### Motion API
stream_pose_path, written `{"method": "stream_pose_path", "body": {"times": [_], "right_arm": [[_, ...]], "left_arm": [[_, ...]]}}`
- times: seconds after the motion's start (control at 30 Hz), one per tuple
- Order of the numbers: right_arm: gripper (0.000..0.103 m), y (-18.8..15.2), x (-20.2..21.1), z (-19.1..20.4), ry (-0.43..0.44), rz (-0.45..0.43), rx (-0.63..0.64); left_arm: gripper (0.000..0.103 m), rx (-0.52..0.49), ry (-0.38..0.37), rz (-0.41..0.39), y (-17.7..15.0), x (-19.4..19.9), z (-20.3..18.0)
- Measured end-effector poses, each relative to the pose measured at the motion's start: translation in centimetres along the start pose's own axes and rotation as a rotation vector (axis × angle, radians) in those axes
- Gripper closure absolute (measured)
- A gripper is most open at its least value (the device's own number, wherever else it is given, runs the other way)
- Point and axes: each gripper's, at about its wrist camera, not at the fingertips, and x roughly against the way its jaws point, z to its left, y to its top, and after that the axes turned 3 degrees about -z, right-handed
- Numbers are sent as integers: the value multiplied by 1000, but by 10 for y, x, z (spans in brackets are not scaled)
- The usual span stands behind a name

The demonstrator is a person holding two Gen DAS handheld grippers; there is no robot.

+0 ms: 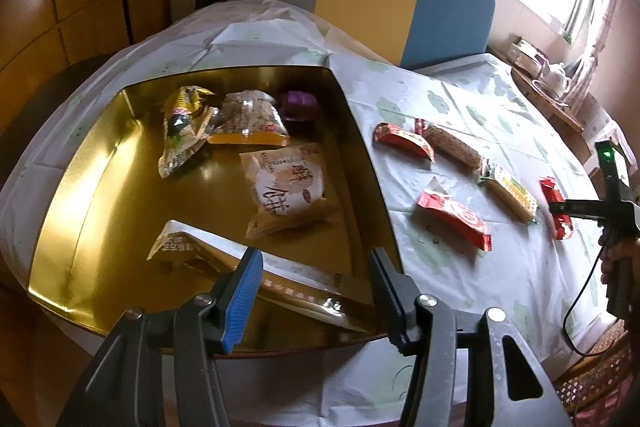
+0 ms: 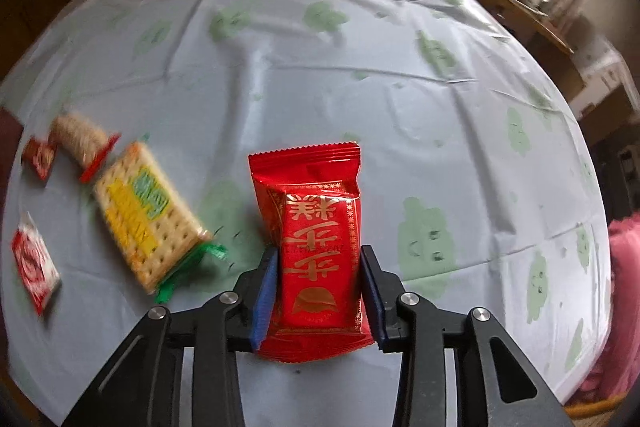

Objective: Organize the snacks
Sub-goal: 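Carry the red packet into the gold tray with the right gripper and release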

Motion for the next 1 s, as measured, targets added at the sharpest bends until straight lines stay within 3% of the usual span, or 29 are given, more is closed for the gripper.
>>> {"method": "stream_pose_path", "body": {"times": [0.07, 0.17, 0.47, 0.77, 1.0], "right_arm": [[64, 2, 3, -7, -9, -11, -37], [64, 4, 18, -9, 44, -72, -62], [64, -5, 70, 42, 261, -179, 83], [64, -23, 128, 177, 504, -241, 366], [64, -48, 150, 290, 695, -213, 576]], "left_arm": [[47, 9, 13, -9, 2, 2, 5], [47, 33, 33, -22, 5, 6, 14], [47, 158, 125, -68, 12, 20, 65], [47, 281, 228, -141, 13, 46, 125], [47, 340, 270, -166, 11, 54, 150]]}}
